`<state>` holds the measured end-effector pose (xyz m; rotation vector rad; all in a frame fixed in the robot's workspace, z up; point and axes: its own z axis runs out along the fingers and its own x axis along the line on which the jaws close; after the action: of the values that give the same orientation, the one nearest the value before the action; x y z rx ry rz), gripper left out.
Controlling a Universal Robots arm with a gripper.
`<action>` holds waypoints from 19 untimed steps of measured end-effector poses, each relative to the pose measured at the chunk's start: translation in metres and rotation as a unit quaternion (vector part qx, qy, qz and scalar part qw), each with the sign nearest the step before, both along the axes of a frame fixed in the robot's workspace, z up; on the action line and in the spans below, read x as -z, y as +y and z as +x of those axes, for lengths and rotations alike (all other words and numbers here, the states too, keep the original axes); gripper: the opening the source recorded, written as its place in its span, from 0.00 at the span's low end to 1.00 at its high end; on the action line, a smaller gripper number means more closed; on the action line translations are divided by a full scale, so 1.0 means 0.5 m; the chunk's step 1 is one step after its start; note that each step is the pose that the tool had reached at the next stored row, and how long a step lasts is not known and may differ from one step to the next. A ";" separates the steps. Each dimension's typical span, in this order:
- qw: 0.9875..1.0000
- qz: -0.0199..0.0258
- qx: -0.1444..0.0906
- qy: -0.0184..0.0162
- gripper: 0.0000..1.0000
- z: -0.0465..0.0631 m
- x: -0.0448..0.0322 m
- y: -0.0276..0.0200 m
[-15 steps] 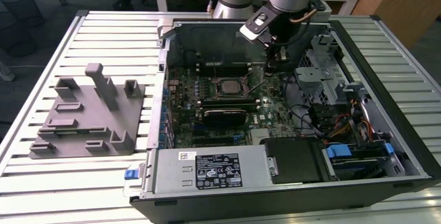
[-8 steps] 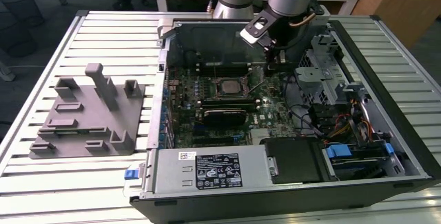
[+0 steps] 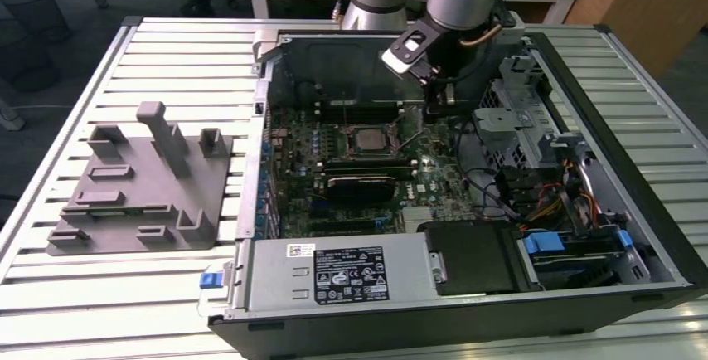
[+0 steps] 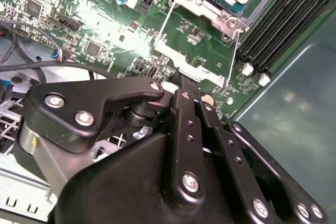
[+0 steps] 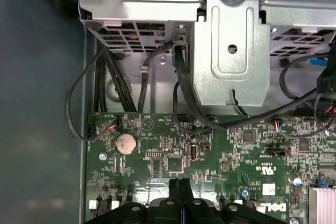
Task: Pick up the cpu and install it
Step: 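Close the cpu cover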
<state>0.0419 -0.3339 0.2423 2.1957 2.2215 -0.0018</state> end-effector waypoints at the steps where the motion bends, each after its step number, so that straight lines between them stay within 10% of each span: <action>1: 1.000 0.000 0.000 0.000 0.11 -0.002 0.000 0.0000; 19: 1.000 0.000 0.000 0.000 0.11 -0.040 0.001 0.0000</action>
<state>0.0217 -0.3339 0.2420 2.1957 2.2215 -0.0020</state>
